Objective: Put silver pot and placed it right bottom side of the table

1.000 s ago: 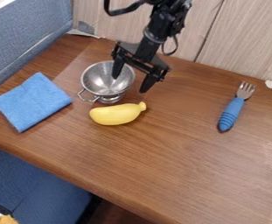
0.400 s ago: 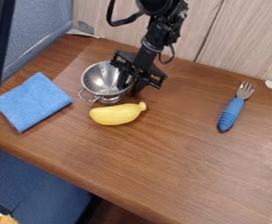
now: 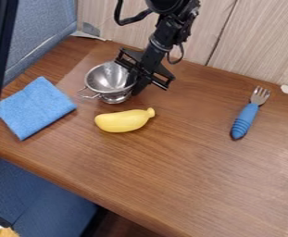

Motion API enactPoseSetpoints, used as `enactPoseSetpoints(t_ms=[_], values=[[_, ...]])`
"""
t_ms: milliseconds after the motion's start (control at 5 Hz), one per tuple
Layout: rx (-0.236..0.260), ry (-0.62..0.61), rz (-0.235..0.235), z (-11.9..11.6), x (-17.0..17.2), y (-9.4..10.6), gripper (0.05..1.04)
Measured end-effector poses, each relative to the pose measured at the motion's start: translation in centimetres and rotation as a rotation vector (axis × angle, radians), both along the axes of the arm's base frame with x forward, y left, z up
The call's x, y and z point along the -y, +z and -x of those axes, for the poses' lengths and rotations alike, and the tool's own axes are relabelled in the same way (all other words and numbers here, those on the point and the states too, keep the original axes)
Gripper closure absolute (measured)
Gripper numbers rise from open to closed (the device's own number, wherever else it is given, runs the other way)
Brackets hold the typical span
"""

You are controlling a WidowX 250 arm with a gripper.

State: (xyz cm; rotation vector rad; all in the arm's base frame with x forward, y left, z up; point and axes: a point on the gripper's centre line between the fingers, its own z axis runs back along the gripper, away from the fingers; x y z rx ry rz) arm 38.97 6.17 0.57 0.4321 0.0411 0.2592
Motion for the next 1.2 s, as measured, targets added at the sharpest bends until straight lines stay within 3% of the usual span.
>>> enactPoseSetpoints(t_ms=[600,800,1000,1200], values=[[-0.011,-0.064,-0.017,-0.5,1.7,0.5,0.993],[-0.026,-0.069,-0.059,-0.1,3.2,0.9,0.993],[0.042,-0.077,-0.062,0.2,4.8,3.9,0.993],[0.065,-0.127,-0.065,1.4,6.5,5.4,0.993]])
